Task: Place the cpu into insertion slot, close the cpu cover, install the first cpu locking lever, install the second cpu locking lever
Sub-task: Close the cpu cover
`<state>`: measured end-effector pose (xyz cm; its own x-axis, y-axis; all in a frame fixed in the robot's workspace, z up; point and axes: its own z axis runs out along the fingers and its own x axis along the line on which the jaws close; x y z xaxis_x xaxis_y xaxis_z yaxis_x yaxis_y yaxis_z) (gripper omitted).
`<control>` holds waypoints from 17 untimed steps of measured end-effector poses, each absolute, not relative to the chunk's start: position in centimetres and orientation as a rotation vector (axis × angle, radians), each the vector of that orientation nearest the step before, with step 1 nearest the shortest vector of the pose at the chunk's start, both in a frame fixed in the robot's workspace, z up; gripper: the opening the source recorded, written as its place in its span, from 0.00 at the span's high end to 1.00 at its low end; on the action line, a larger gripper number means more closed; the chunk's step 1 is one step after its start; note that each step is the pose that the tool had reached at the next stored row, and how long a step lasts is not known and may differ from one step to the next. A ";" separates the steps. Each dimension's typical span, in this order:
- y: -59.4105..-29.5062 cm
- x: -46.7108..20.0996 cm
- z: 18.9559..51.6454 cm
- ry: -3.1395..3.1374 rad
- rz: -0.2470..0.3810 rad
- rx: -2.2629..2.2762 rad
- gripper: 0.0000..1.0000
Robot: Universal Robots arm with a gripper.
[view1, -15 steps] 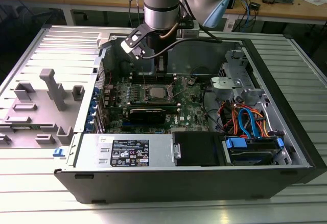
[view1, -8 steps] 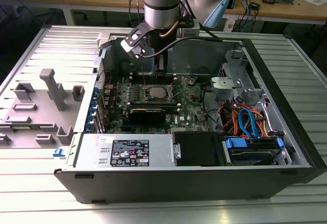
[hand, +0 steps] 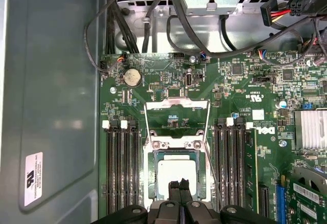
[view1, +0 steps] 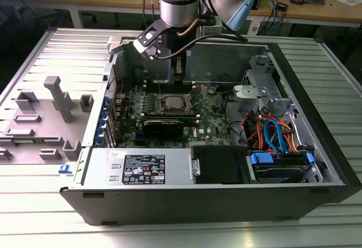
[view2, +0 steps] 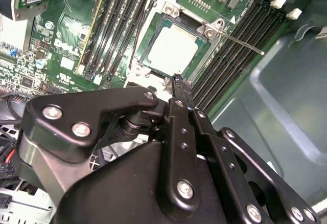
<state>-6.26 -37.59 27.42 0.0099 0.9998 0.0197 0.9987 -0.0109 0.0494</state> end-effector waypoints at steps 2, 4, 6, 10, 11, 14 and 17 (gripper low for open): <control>-37.6 -6.3 27.6 2.194 0.076 2.217 0.89; -37.6 -6.3 27.6 2.194 0.076 2.217 0.89; -37.6 -6.2 27.6 2.194 0.076 2.217 0.89; -37.6 -5.8 27.6 2.194 0.076 2.217 0.89; -37.6 -5.5 27.6 2.194 0.076 2.217 0.89; -37.6 -5.0 27.6 2.194 0.076 2.217 0.89; -37.6 -4.1 27.6 2.194 0.076 2.217 0.89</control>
